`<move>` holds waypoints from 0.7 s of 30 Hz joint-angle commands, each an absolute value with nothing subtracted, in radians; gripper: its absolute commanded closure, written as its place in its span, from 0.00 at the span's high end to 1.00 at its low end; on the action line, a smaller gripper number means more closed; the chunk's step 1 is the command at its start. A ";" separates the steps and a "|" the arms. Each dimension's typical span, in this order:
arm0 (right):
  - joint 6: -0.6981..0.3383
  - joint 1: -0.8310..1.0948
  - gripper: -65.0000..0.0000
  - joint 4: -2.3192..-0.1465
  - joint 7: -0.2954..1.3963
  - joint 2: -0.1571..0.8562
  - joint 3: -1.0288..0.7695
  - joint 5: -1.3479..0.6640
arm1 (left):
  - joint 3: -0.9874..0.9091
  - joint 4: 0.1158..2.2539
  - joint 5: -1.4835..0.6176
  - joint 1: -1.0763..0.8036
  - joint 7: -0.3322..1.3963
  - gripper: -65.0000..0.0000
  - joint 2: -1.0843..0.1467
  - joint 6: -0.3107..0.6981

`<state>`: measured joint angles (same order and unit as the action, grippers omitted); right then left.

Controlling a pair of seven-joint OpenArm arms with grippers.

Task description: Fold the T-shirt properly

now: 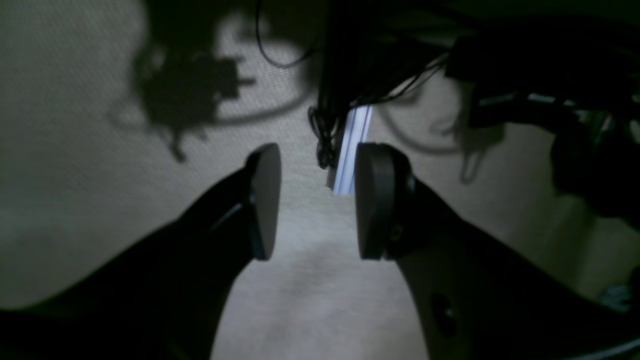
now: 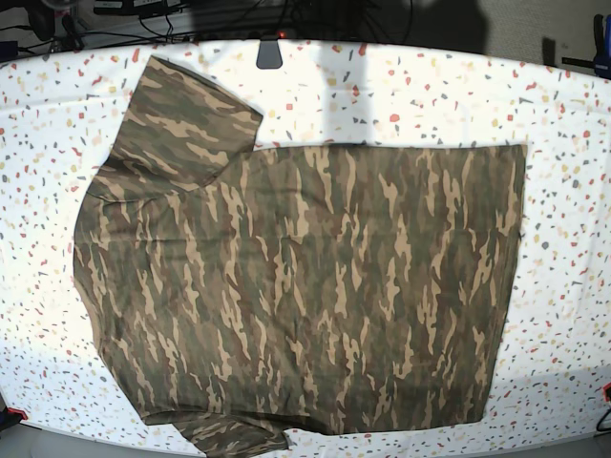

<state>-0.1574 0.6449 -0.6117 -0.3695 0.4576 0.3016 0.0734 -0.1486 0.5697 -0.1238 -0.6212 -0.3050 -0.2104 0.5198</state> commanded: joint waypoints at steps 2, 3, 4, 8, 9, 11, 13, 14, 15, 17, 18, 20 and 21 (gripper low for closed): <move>-0.152 0.746 0.30 -0.677 -0.383 0.509 0.301 0.068 | -0.149 0.651 -0.123 -0.705 -0.311 0.38 -0.214 0.528; -0.149 0.790 0.30 -0.715 -0.386 0.529 0.301 0.068 | -0.149 0.690 -0.121 -0.738 -0.311 0.38 -0.215 0.528; -0.148 0.833 0.30 -0.751 -0.386 0.548 0.301 0.068 | -0.149 0.726 -0.121 -0.769 -0.311 0.38 -0.216 0.527; -0.113 0.985 0.30 -0.888 -0.390 0.620 0.300 0.068 | -0.149 0.842 -0.125 -0.872 -0.314 0.38 -0.217 0.524; -0.102 1.014 0.30 -0.914 -0.389 0.631 0.301 0.068 | -0.149 0.862 -0.125 -0.889 -0.318 0.38 -0.217 0.524; -0.080 1.056 0.30 -0.953 -0.389 0.645 0.300 0.068 | -0.149 0.889 -0.125 -0.916 -0.340 0.38 -0.217 0.524; -0.053 1.083 0.30 -0.971 -0.388 0.645 0.300 0.067 | -0.149 0.899 -0.125 -0.935 -0.377 0.38 -0.216 0.524; -0.044 1.093 0.30 -0.975 -0.389 0.645 0.301 0.065 | -0.149 0.899 -0.125 -0.944 -0.393 0.38 -0.216 0.525; -0.041 1.101 0.30 -0.978 -0.389 0.643 0.301 0.041 | -0.149 0.899 -0.125 -0.951 -0.402 0.38 -0.216 0.525; -0.041 1.116 0.30 -0.978 -0.399 0.636 0.300 -0.067 | -0.149 0.899 -0.125 -0.965 -0.402 0.38 -0.217 0.525; -0.040 1.122 0.30 -0.978 -0.421 0.635 0.300 -0.131 | -0.149 0.899 -0.125 -0.971 -0.400 0.38 -0.217 0.524; -0.041 1.135 0.30 -0.978 -0.466 0.628 0.289 -0.219 | -0.149 0.899 -0.125 -0.982 -0.398 0.38 -0.216 0.524; -0.041 1.142 0.30 -0.978 -0.473 0.622 0.278 -0.228 | -0.149 0.899 -0.125 -0.986 -0.398 0.38 -0.216 0.524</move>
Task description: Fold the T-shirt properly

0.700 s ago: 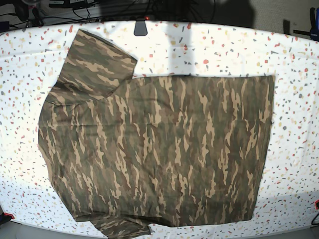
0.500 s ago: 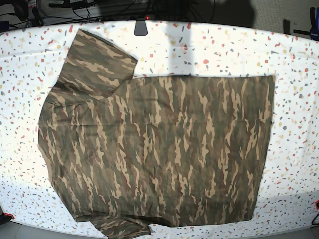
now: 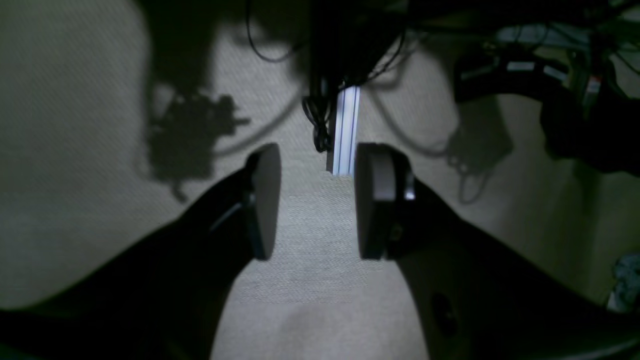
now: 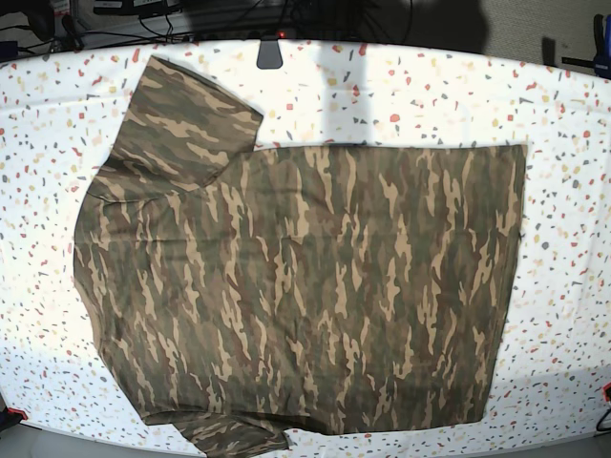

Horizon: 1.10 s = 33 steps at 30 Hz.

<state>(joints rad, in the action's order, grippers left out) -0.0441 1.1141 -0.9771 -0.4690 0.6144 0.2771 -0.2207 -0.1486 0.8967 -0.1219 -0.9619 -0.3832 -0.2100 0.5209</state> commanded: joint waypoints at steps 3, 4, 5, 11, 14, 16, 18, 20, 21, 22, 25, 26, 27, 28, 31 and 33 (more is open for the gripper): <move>-0.046 1.164 0.30 -0.997 -0.475 0.606 0.240 -0.228 | -0.149 0.899 -0.125 -1.000 -0.394 0.38 -0.217 0.525; -0.049 1.180 0.30 -1.018 -0.474 0.607 0.229 -0.228 | -0.150 0.899 -0.125 -1.007 -0.394 0.38 -0.217 0.525; -0.049 1.199 0.30 -1.046 -0.474 0.610 0.215 -0.224 | -0.150 0.899 -0.125 -1.016 -0.395 0.38 -0.218 0.525; -0.056 1.309 0.30 -1.276 -0.426 0.609 0.117 -0.218 | -0.150 0.995 -0.125 -1.075 -0.395 0.38 -0.223 0.525; -0.056 1.309 0.30 -1.359 -0.400 0.609 0.077 -0.218 | -0.150 1.114 -0.125 -1.119 -0.394 0.38 -0.223 0.525; -0.055 1.309 0.30 -1.414 -0.403 0.609 0.049 -0.217 | -0.150 1.207 -0.125 -1.153 -0.394 0.38 -0.223 0.525; -0.055 1.309 0.30 -1.478 -0.403 0.609 0.017 -0.217 | -0.151 1.299 -0.125 -1.189 -0.394 0.38 -0.223 0.525; -0.055 1.309 0.30 -1.536 -0.402 0.609 -0.010 -0.218 | -0.152 1.383 -0.125 -1.222 -0.385 0.38 -0.223 0.525; -0.055 1.309 0.30 -1.563 -0.400 0.609 -0.023 -0.218 | -0.157 1.418 -0.125 -1.235 -0.375 0.38 -0.223 0.525; -0.055 1.309 0.30 -1.587 -0.394 0.609 -0.033 -0.218 | -0.165 1.451 -0.125 -1.247 -0.358 0.38 -0.223 0.525; -0.055 1.309 0.30 -1.653 -0.374 0.609 -0.052 -0.218 | -0.214 1.530 -0.134 -1.275 -0.315 0.38 -0.222 0.525; -0.055 1.309 0.30 -1.673 -0.374 0.609 -0.056 -0.218 | -0.235 1.552 -0.157 -1.282 -0.302 0.38 -0.222 0.525; -0.055 1.309 0.30 -1.693 -0.374 0.609 -0.060 -0.218 | -0.257 1.570 -0.190 -1.288 -0.290 0.38 -0.222 0.525; -0.054 1.309 0.30 -1.712 -0.375 0.610 -0.060 -0.218 | -0.278 1.587 -0.223 -1.294 -0.280 0.38 -0.222 0.525; -0.055 1.309 0.30 -1.762 -0.374 0.610 -0.061 -0.217 | -0.334 1.627 -0.274 -1.304 -0.276 0.38 -0.222 0.525; -0.055 1.309 0.30 -1.782 -0.374 0.610 -0.061 -0.217 | -0.359 1.649 -0.274 -1.305 -0.277 0.38 -0.222 0.525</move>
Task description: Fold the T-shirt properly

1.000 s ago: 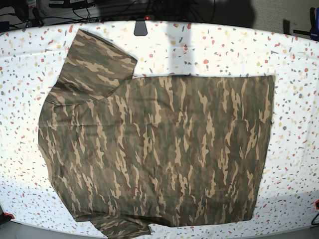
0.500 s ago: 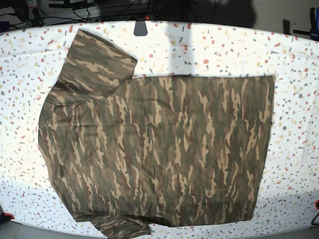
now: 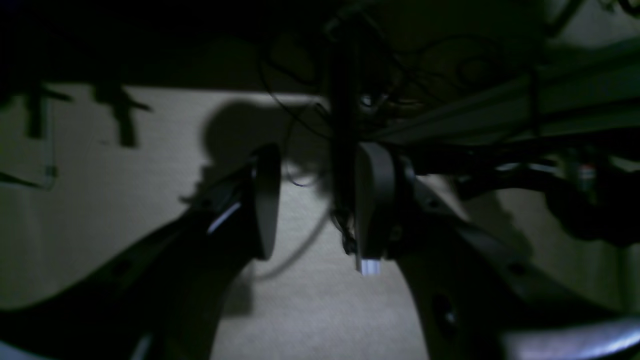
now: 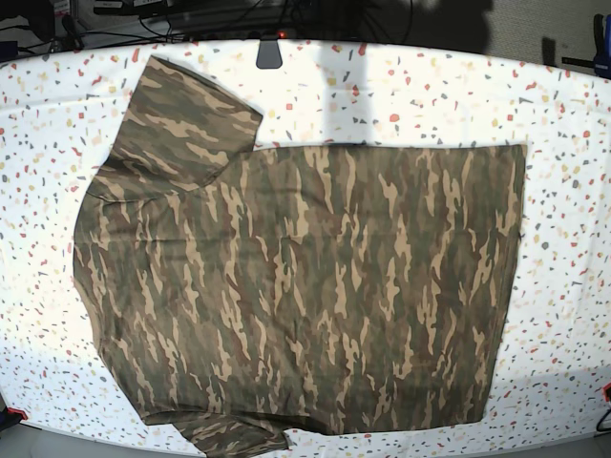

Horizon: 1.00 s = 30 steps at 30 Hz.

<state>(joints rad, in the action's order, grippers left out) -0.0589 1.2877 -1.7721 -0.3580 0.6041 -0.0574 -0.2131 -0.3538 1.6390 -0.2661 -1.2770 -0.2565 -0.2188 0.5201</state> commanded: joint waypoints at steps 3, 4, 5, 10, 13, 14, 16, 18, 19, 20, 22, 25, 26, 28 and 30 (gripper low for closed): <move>-0.054 1.307 0.30 -1.805 -0.378 0.610 -0.061 -0.217 | -0.368 1.673 -0.274 -1.305 -0.277 0.38 -0.222 0.525; -0.054 1.306 0.30 -1.815 -0.381 0.610 -0.061 -0.216 | -0.368 1.682 -0.274 -1.304 -0.277 0.38 -0.222 0.525; -0.054 1.305 0.30 -1.826 -0.381 0.609 -0.061 -0.213 | -0.368 1.692 -0.274 -1.304 -0.277 0.38 -0.222 0.525; -0.054 1.303 0.30 -1.869 -0.370 0.610 -0.061 -0.185 | -0.368 1.759 -0.273 -1.305 -0.277 0.38 -0.222 0.525; -0.050 1.296 0.30 -1.890 -0.370 0.610 -0.061 -0.117 | -0.368 1.804 -0.257 -1.305 -0.276 0.38 -0.222 0.525; -0.043 1.294 0.30 -1.898 -0.370 0.610 -0.061 -0.103 | -0.368 1.817 -0.252 -1.305 -0.276 0.38 -0.222 0.525; -0.002 1.293 0.30 -1.919 -0.370 0.610 -0.061 -0.104 | -0.368 1.840 -0.252 -1.304 -0.276 0.38 -0.222 0.525; 0.059 1.293 0.30 -1.942 -0.370 0.610 -0.061 -0.104 | -0.368 1.862 -0.252 -1.301 -0.275 0.38 -0.222 0.525; 0.088 1.292 0.30 -1.953 -0.370 0.610 -0.061 -0.098 | -0.368 1.871 -0.252 -1.299 -0.274 0.38 -0.222 0.525; 0.117 1.291 0.30 -1.962 -0.369 0.609 -0.063 -0.073 | -0.368 1.879 -0.252 -1.295 -0.269 0.38 -0.222 0.525; 0.152 1.291 0.30 -1.977 -0.369 0.610 -0.076 -0.004 | -0.368 1.896 -0.252 -1.288 -0.250 0.38 -0.222 0.525; 0.176 1.290 0.30 -1.992 -0.369 0.610 -0.114 0.071 | -0.368 1.919 -0.252 -1.272 -0.248 0.38 -0.223 0.528; 0.189 1.287 0.30 -1.997 -0.370 0.610 -0.126 0.080 | -0.368 1.923 -0.252 -1.256 -0.248 0.38 -0.222 0.528; 0.252 1.270 0.30 -1.999 -0.376 0.609 -0.147 0.080 | -0.368 1.925 -0.252 -1.210 -0.247 0.38 -0.222 0.527; 0.352 1.244 0.30 -1.999 -0.377 0.609 -0.162 0.080 | -0.368 1.925 -0.252 -1.164 -0.236 0.38 -0.216 0.528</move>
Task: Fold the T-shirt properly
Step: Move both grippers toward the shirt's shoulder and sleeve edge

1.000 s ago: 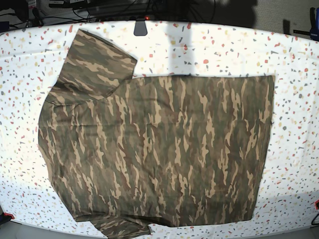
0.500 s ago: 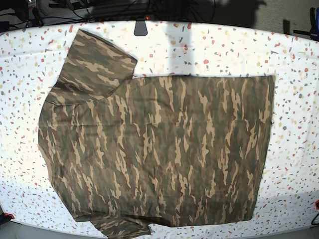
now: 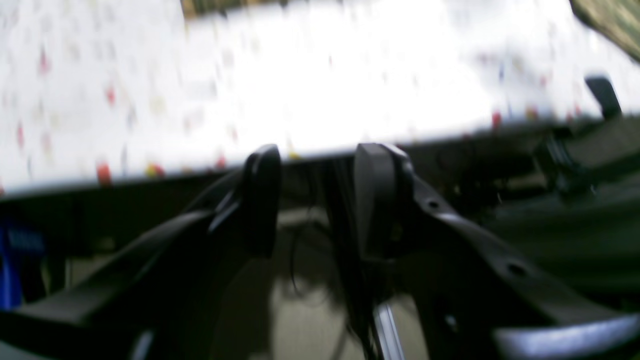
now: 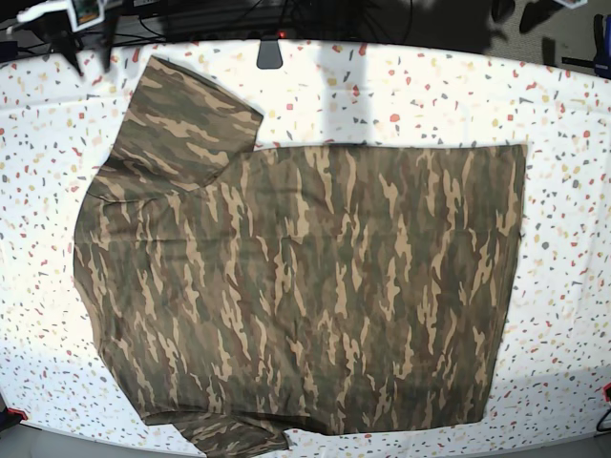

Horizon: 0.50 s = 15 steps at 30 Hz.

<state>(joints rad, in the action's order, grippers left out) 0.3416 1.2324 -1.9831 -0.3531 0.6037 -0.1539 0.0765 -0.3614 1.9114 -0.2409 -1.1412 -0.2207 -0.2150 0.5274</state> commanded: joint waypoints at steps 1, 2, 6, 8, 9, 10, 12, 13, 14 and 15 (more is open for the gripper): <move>0.397 1.229 0.30 -1.998 -0.377 0.609 -0.165 0.080 | -0.367 1.925 -0.252 -1.143 -0.223 0.38 -0.216 0.528; 0.445 1.213 0.30 -1.998 -0.377 0.609 -0.164 0.080 | -0.366 1.925 -0.252 -1.123 -0.204 0.38 -0.216 0.528; 0.584 1.148 0.30 -1.998 -0.344 0.571 -0.164 0.177 | -0.366 1.925 -0.252 -1.063 -0.161 0.38 -0.217 0.528; 0.599 1.114 0.30 -1.998 -0.298 0.536 -0.164 0.273 | -0.366 1.925 -0.251 -1.036 -0.157 0.38 -0.216 0.528; 0.600 1.097 0.30 -1.997 -0.289 0.517 -0.164 0.310 | -0.366 1.925 -0.250 -1.022 -0.157 0.38 -0.216 0.528; 0.602 1.077 0.30 -1.995 -0.289 0.496 -0.164 0.334 | -0.366 1.925 -0.235 -1.007 -0.157 0.38 -0.216 0.528; 0.613 1.036 0.30 -1.994 -0.292 0.451 -0.164 0.359 | -0.366 1.925 -0.188 -0.972 -0.158 0.38 -0.216 0.528; 0.622 1.013 0.30 -1.994 -0.297 0.429 -0.164 0.370 | -0.366 1.925 -0.160 -0.953 -0.159 0.38 -0.217 0.528; 0.623 0.991 0.30 -1.994 -0.310 0.412 -0.164 0.371 | -0.366 1.925 -0.126 -0.934 -0.164 0.38 -0.217 0.528; 0.623 0.971 0.30 -1.994 -0.323 0.400 -0.164 0.372 | -0.366 1.925 -0.092 -0.915 -0.176 0.38 -0.217 0.528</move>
